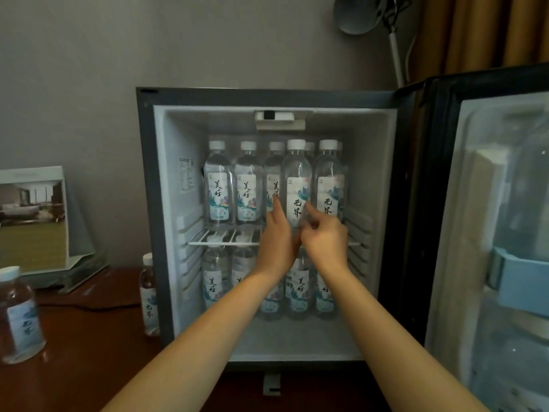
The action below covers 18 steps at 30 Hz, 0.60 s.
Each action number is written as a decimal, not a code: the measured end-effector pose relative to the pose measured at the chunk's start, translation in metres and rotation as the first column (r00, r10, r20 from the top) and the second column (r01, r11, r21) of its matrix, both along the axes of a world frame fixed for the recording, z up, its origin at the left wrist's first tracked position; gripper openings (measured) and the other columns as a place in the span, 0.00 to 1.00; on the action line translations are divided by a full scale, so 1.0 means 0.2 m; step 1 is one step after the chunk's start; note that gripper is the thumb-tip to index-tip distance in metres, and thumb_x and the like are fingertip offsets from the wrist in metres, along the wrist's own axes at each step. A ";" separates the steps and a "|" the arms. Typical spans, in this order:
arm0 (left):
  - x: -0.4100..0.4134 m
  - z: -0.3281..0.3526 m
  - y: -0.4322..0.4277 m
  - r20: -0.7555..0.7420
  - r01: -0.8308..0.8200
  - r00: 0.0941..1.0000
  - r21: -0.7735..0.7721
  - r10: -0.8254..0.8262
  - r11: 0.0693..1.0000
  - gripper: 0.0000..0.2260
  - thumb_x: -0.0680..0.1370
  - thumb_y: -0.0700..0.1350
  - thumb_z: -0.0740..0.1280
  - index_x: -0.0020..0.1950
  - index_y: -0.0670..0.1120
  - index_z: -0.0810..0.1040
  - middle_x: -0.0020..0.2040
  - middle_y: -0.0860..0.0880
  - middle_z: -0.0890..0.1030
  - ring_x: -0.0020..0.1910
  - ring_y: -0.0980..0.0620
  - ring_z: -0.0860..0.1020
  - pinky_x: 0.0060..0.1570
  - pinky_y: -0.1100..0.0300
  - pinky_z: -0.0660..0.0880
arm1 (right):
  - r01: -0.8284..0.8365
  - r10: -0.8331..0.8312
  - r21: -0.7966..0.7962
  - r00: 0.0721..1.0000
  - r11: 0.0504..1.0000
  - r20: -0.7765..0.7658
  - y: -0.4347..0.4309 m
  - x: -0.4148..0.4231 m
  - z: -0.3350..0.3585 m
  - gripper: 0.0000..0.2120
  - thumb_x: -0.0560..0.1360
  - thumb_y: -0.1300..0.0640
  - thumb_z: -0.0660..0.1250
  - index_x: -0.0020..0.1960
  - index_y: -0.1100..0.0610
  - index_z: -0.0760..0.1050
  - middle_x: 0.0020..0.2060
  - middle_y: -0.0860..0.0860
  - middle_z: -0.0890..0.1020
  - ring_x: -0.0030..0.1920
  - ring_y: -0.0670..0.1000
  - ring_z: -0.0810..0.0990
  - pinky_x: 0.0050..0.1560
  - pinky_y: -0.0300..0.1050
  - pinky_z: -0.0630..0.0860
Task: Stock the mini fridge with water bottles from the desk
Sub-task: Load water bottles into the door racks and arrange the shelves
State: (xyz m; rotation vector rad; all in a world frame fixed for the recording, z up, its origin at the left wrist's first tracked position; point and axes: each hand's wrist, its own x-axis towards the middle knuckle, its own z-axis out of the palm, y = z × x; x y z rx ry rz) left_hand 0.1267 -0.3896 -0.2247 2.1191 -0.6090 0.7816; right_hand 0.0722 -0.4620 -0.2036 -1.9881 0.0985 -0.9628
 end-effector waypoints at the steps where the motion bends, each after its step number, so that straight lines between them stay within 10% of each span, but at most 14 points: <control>1: 0.00 -0.01 0.00 0.006 -0.022 1.000 0.007 0.022 1.000 0.34 0.80 0.42 0.61 0.76 0.41 0.41 0.74 0.41 0.58 0.66 0.45 0.68 0.54 0.67 0.64 | 0.002 -0.002 -0.015 1.000 1.000 -0.010 0.00 0.00 -0.01 0.23 0.75 0.65 0.60 0.69 0.54 0.70 0.50 0.56 0.83 0.46 0.54 0.82 0.48 0.47 0.78; 14: -0.01 -0.03 0.04 -0.030 -0.064 0.997 0.146 0.069 0.987 0.37 0.78 0.48 0.64 0.76 0.40 0.42 0.73 0.38 0.60 0.70 0.42 0.64 0.66 0.52 0.67 | -0.011 0.012 0.014 0.996 1.000 -0.086 -0.01 0.02 -0.05 0.28 0.71 0.68 0.57 0.69 0.54 0.70 0.45 0.55 0.82 0.29 0.46 0.72 0.30 0.36 0.68; 18: -0.06 -0.11 0.13 0.062 -0.047 0.997 0.099 0.041 0.994 0.29 0.79 0.43 0.63 0.76 0.43 0.52 0.69 0.43 0.64 0.65 0.47 0.68 0.58 0.60 0.68 | 0.037 -0.037 0.032 0.999 0.999 0.016 0.04 0.01 -0.12 0.19 0.73 0.65 0.58 0.61 0.56 0.77 0.47 0.58 0.84 0.41 0.56 0.81 0.42 0.45 0.76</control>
